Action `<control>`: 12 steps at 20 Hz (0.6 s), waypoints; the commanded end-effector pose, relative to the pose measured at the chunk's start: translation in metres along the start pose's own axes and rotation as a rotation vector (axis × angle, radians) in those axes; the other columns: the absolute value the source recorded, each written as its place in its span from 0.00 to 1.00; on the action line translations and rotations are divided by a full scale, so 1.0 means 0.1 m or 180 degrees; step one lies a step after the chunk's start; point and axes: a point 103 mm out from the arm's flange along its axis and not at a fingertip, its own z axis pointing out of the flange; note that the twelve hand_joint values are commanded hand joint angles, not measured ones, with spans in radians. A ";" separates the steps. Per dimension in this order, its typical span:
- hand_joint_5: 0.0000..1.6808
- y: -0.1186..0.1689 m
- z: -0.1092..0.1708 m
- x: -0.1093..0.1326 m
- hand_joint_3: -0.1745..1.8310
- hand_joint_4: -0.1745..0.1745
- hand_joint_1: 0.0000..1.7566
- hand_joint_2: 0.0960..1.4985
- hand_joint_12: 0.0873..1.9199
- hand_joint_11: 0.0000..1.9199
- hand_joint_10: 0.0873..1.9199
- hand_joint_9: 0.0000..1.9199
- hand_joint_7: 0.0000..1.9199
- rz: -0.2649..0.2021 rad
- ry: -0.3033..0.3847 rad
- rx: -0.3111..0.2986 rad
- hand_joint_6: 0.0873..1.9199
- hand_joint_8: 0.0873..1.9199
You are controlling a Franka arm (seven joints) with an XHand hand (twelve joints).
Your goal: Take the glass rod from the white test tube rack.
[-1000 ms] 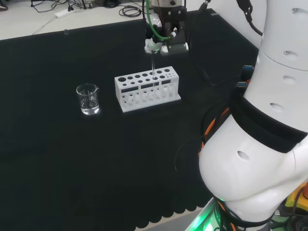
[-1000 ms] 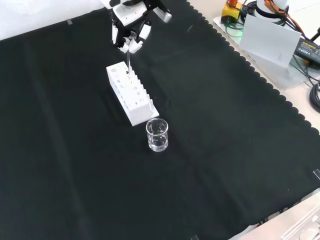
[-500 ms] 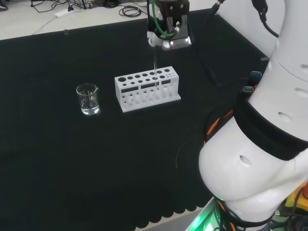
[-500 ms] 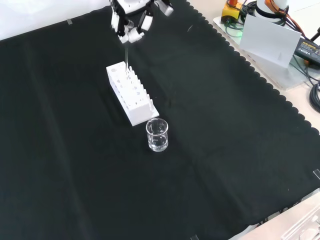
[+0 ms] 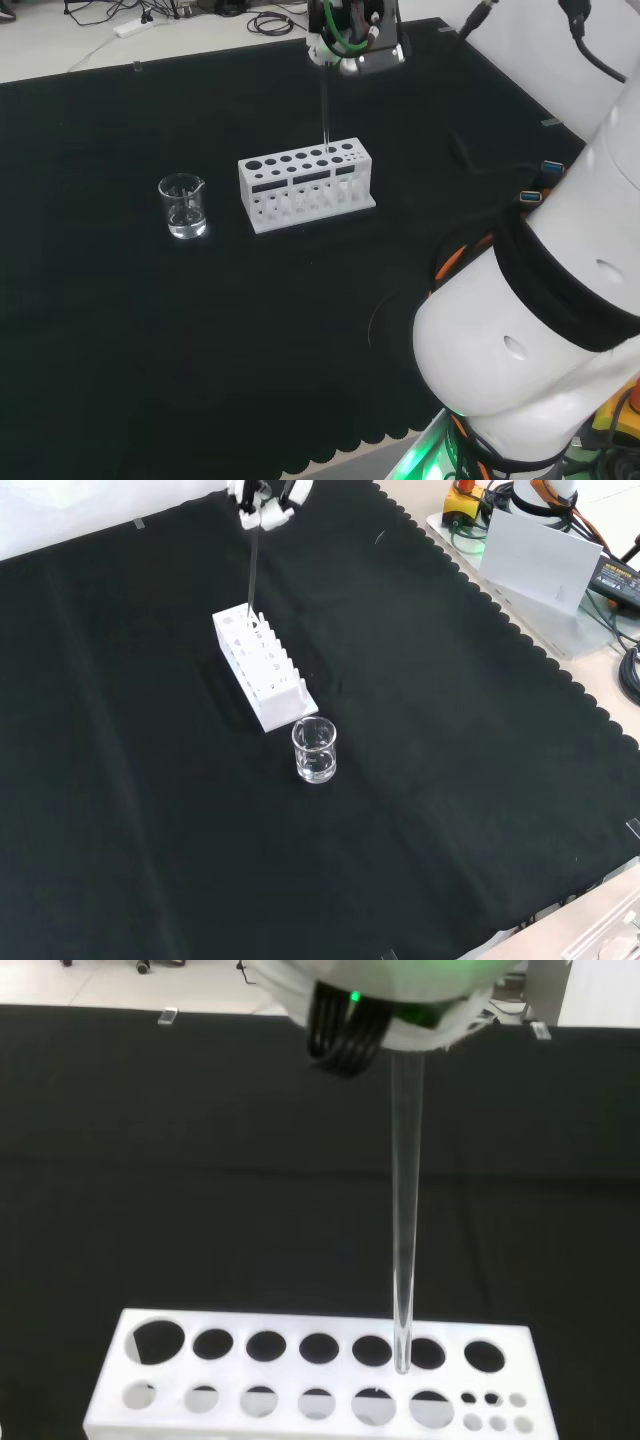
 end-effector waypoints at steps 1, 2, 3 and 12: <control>0.78 -0.15 -0.25 0.01 0.39 0.00 0.75 0.44 0.27 0.82 0.45 0.78 0.61 0.0015 -0.0023 -0.0054 0.11 0.55; 0.78 -0.18 -0.28 0.01 0.39 0.00 0.75 0.44 0.28 0.82 0.45 0.78 0.61 0.0011 -0.0028 -0.0075 0.11 0.55; 0.78 -0.19 -0.30 0.02 0.39 0.00 0.75 0.44 0.28 0.82 0.45 0.78 0.61 0.0006 -0.0022 -0.0088 0.11 0.55; 0.79 -0.41 -0.45 0.12 0.39 0.00 0.75 0.44 0.28 0.83 0.45 0.78 0.62 -0.0087 0.0038 -0.0190 0.11 0.54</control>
